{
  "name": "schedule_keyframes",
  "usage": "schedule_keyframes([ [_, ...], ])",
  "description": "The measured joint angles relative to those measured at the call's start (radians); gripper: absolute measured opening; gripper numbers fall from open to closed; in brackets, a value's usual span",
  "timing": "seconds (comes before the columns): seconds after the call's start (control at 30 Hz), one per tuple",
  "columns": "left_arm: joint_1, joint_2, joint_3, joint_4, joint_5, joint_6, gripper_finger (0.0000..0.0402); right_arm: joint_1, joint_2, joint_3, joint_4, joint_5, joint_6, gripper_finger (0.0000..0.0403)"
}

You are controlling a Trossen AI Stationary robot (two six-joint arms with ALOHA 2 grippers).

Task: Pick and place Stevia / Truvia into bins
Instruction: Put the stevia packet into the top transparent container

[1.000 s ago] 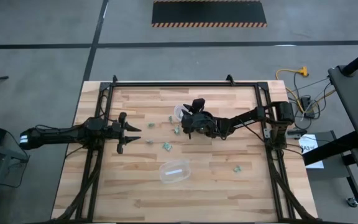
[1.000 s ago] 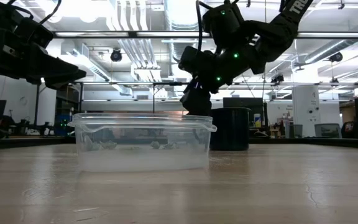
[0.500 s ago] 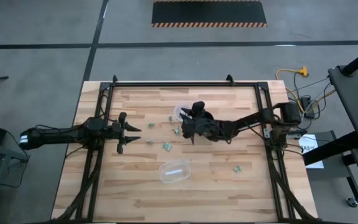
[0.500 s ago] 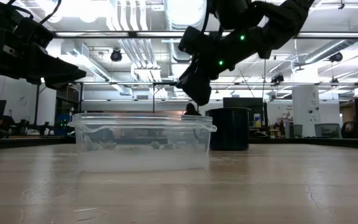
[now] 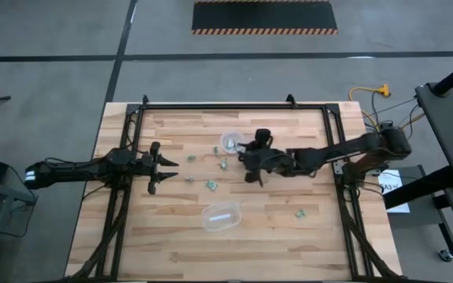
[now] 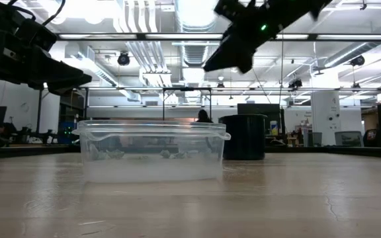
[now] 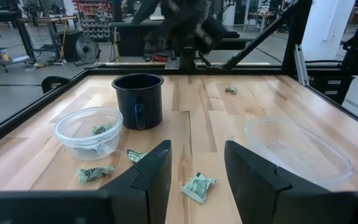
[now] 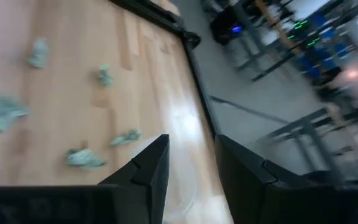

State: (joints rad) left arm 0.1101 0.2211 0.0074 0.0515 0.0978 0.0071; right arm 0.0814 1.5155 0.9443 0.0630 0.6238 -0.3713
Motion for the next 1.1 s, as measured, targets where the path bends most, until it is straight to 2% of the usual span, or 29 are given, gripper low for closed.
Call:
schedule_keyframes([
  [0.13,0.000,-0.001,0.000,0.000,0.000,0.000,0.0132,0.012,-0.116,0.000,-0.177,-0.081,0.130,0.0114],
  [0.33,0.000,-0.001,0.000,0.000,0.000,0.000,0.0132,0.016,-0.274,0.000,-0.454,-0.329,0.344,0.0107],
  [0.47,0.000,-0.001,0.000,0.000,0.000,0.000,0.0132,0.024,-0.338,-0.001,-0.585,-0.467,0.426,0.0103],
  [0.87,0.000,-0.001,0.000,0.000,0.000,0.000,0.0132,0.130,-0.339,-0.030,-0.752,-0.533,0.527,0.0100],
  [1.1,0.000,-0.001,0.000,0.000,0.000,0.000,0.0132,0.193,-0.327,-0.032,-0.913,-0.608,0.663,0.0089],
])
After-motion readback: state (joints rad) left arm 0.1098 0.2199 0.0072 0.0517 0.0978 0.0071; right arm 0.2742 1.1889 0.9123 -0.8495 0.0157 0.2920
